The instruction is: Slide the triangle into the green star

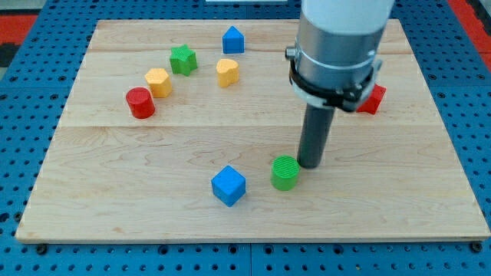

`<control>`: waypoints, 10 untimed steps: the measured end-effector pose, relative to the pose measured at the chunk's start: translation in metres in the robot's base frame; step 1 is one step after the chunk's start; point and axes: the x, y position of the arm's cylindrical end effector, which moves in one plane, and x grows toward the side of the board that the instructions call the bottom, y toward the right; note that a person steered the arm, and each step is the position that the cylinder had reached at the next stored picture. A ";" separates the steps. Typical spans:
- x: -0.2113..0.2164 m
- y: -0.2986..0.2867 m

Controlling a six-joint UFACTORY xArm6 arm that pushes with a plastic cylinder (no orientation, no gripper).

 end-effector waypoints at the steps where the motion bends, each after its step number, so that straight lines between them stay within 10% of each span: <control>1: 0.022 -0.032; 5: -0.009 -0.076; 8: -0.240 -0.021; 10: -0.279 -0.118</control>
